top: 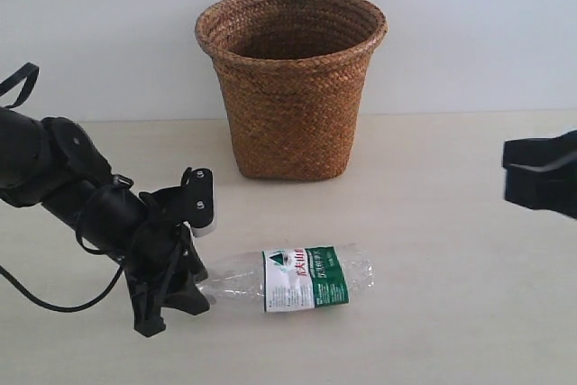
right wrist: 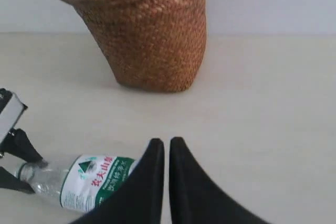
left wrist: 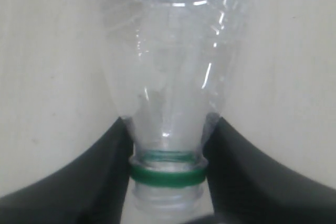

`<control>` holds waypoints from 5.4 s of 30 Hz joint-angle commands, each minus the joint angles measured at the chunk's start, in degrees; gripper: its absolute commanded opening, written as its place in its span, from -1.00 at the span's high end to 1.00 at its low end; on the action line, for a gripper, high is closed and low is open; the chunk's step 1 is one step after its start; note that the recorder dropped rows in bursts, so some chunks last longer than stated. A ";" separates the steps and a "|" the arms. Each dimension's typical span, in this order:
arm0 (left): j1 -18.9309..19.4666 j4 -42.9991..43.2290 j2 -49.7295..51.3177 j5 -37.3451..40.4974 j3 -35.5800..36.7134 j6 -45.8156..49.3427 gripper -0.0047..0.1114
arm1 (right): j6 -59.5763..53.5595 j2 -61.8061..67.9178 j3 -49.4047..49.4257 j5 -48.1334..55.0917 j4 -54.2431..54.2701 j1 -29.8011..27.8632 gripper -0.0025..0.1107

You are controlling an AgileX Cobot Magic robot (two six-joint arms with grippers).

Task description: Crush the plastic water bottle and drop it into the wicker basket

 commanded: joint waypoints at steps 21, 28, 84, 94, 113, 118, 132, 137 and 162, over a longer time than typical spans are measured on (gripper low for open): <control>-0.43 4.52 -24.39 10.67 0.65 -34.91 0.85 | 1.08 -38.19 20.06 0.76 0.28 -0.44 0.96; -0.43 -0.64 -35.43 -5.00 -4.44 -48.26 0.85 | 1.20 -38.19 20.06 1.13 1.25 -0.44 0.96; 0.98 17.00 -66.17 -8.07 11.78 -91.73 0.85 | 4.53 -38.19 20.06 2.62 1.66 -0.44 0.96; 0.98 19.04 -66.17 -8.96 11.78 -91.61 0.85 | 4.53 -38.19 20.06 2.62 1.66 -0.44 0.96; 0.98 34.06 -70.08 -15.86 16.44 -99.83 0.85 | 4.53 -38.19 20.06 2.62 1.66 -0.44 0.96; 2.98 41.24 -76.83 -16.22 22.55 -106.26 0.85 | 4.53 -38.19 20.06 2.62 1.66 -0.44 0.96; 22.72 31.51 -97.07 -16.22 40.31 -92.91 0.85 | 4.53 -38.19 20.06 2.62 1.66 -0.44 0.96; 23.79 31.39 -106.89 -16.22 49.06 -95.05 0.85 | 4.53 -38.19 20.06 2.57 1.66 -0.44 0.96; 23.79 30.04 -111.52 -17.31 59.25 -93.12 0.85 | 4.53 -38.19 20.06 2.57 1.66 -0.44 0.96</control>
